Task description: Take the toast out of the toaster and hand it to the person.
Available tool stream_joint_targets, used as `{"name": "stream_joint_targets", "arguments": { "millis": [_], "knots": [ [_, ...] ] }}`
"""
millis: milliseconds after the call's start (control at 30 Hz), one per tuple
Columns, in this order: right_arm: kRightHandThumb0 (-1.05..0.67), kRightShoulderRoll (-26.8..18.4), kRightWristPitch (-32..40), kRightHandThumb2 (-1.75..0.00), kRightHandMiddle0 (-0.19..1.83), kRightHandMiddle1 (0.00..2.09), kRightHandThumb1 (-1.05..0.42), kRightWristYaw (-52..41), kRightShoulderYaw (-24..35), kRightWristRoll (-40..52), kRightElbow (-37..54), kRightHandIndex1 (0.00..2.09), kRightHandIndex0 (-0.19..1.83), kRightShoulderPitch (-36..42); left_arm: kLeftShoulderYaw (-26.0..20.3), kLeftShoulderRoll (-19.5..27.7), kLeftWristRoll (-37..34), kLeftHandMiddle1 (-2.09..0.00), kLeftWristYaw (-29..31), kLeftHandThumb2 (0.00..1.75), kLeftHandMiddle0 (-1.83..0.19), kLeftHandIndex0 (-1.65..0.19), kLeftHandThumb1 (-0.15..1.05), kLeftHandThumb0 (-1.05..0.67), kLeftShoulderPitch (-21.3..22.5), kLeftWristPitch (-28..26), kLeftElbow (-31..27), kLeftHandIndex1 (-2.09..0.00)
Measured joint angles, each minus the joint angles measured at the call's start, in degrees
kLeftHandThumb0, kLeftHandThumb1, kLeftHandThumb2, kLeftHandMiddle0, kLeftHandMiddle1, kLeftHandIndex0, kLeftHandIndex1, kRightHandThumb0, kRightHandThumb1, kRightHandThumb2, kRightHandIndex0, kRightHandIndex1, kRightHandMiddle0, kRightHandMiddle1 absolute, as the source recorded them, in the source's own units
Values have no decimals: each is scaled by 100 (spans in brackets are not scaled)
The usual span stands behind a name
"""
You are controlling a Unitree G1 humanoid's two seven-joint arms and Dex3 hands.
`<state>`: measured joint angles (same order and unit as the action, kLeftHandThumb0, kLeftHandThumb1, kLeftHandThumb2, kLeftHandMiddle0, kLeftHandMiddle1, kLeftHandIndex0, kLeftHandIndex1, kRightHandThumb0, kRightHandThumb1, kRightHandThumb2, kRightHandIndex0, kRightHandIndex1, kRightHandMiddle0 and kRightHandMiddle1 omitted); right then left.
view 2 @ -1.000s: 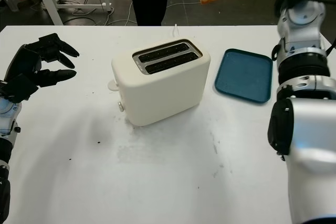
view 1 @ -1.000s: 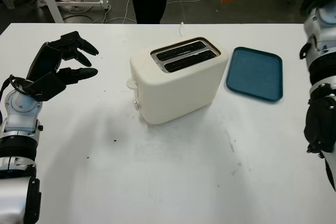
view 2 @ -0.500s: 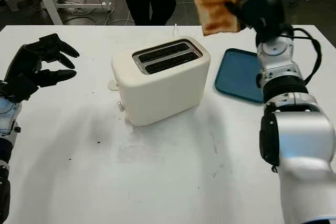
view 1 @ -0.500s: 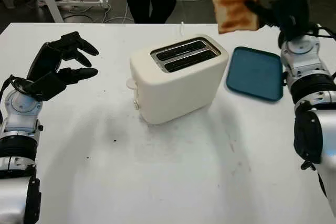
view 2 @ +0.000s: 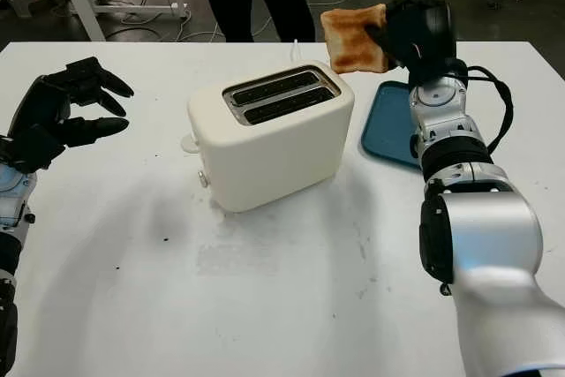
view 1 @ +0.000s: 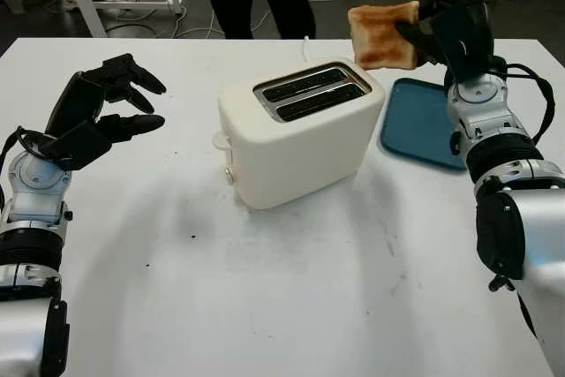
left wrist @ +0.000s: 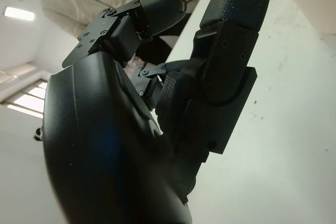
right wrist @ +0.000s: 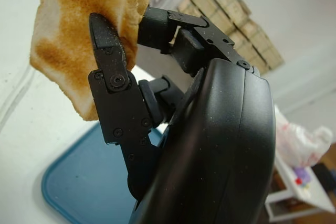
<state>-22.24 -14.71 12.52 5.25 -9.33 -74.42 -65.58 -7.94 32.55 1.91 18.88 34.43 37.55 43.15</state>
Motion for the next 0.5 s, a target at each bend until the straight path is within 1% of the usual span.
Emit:
{"name": "stream_joint_targets", "arguments": {
  "millis": [67,100,133,167,200,233,300,333,367,433,467,500],
  "knots": [
    [-26,16,-1,-14,75,161,-92,78,68,15,-8,175,92,0,0,-9,0,-128,-1,3,-62,-51,92,-105,-4,1,0,-117],
    [-27,24,-1,-11,76,156,-92,126,120,51,-10,174,90,0,0,-9,1,-128,-1,3,-62,-51,92,-105,-4,0,0,-118],
    [-28,36,-2,-9,79,139,-92,207,165,92,-11,172,88,0,0,-9,2,-128,-2,3,-62,-51,92,-105,-4,0,0,-118],
    [-28,51,-4,-7,81,130,-92,298,202,109,-13,171,88,0,0,-9,2,-128,-2,2,-62,-51,92,-105,-5,0,0,-118],
    [-27,64,-5,-7,83,128,-92,385,213,119,-14,171,88,-1,0,-9,2,-128,-1,2,-62,-51,92,-105,-5,0,0,-118],
    [-26,78,-7,-8,80,135,-92,455,211,120,-17,173,88,-1,0,-9,2,-128,-1,2,-62,-51,92,-105,-5,0,0,-118],
    [-26,100,-8,-8,80,122,-92,569,196,88,-25,174,84,-5,0,-10,1,-127,0,2,-62,-51,92,-105,-5,0,1,-117],
    [-26,103,-8,-9,82,122,-92,616,194,85,-34,174,83,-13,-2,-11,-1,-127,5,2,-62,-52,92,-105,-5,1,3,-117],
    [-26,103,-8,-9,80,133,-92,668,188,68,-44,174,82,-29,-1,-14,-1,-127,6,2,-63,-52,92,-105,-5,2,6,-116],
    [-25,103,-7,-10,77,148,-92,747,172,23,-54,175,80,-63,-1,-26,-1,-127,6,3,-63,-52,92,-105,-4,3,6,-116],
    [-26,103,-7,-11,77,133,-92,760,172,10,-61,175,78,-87,-1,-28,0,-127,5,3,-63,-52,92,-105,-5,3,6,-116],
    [-26,103,-5,-11,79,126,-92,769,175,10,-72,175,78,-119,-1,-29,0,-127,4,3,-62,-52,92,-105,-5,3,6,-116]
  ]
}}
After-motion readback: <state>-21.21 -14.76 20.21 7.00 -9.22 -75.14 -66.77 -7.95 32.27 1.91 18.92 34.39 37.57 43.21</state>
